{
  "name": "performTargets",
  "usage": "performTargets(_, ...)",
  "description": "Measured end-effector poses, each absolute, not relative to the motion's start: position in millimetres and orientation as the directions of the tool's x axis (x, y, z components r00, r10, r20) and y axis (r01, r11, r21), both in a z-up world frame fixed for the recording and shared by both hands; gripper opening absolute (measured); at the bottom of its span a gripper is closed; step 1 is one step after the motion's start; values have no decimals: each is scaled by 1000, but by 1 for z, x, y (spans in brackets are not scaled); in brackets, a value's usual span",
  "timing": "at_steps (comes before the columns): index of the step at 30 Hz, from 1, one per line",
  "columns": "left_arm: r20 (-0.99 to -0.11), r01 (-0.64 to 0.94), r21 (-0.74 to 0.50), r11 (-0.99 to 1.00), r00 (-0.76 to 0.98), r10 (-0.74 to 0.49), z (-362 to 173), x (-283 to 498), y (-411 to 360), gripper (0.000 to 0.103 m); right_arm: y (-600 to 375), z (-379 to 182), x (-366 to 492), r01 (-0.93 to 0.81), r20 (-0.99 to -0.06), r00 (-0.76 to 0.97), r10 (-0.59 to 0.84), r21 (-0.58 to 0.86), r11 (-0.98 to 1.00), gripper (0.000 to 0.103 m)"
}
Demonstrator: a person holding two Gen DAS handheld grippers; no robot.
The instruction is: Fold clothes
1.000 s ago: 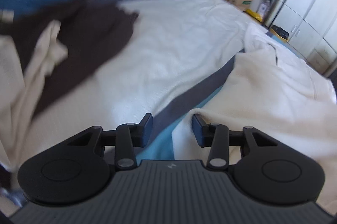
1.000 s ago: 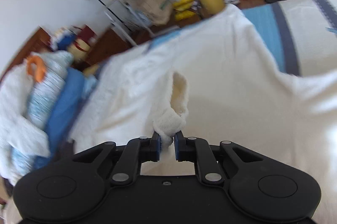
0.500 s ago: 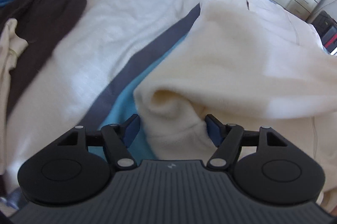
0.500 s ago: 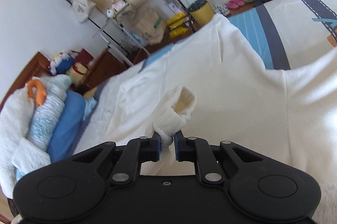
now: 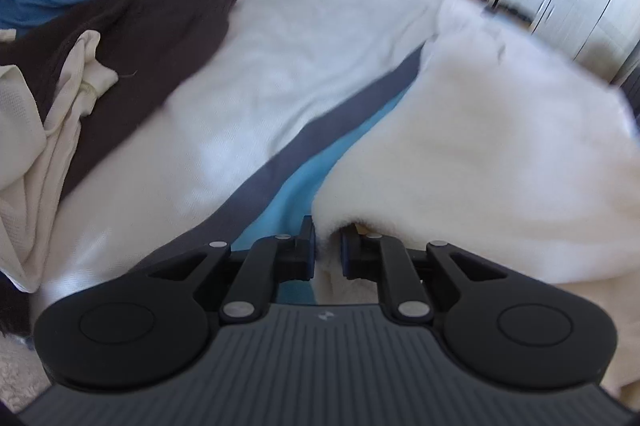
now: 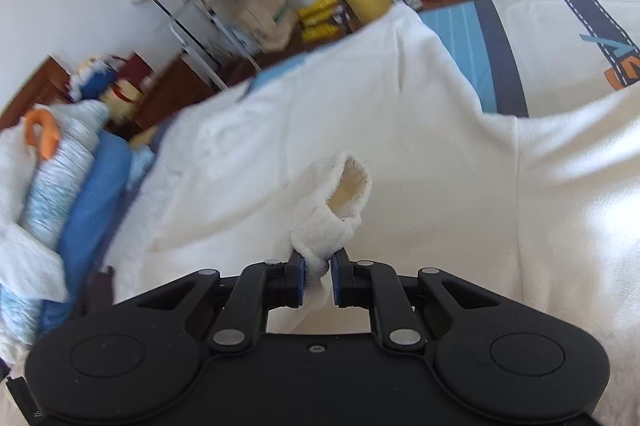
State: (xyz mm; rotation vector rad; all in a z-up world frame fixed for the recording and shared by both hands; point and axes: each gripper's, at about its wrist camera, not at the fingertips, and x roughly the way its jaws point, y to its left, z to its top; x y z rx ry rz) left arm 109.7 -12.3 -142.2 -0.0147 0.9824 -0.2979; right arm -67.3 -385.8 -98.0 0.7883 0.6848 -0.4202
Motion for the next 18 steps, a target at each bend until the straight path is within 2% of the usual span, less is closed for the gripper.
performTargets(3,-829,234,-126,964,509,-232,-147,116,-18,16,-394,-109,-56,633,-752,650,-104,461,622,22)
performTargets(7,-829,238,-117,964,512,-227,-145,112,-14,21,-392,-98,-67,593,-717,692,-79,503,629,44)
performTargets(10,-823,278,-23,960,540,-176,-139,102,-21,22,-391,-87,-80,573,-708,706,-38,538,618,50)
performTargets(12,-810,290,-5,957,560,-174,-129,93,-22,25,-385,-79,-87,589,-724,689,-30,536,604,54)
performTargets(18,-768,324,44,945,616,-175,-99,66,-24,25,-352,-47,-100,519,-751,660,-36,420,745,57)
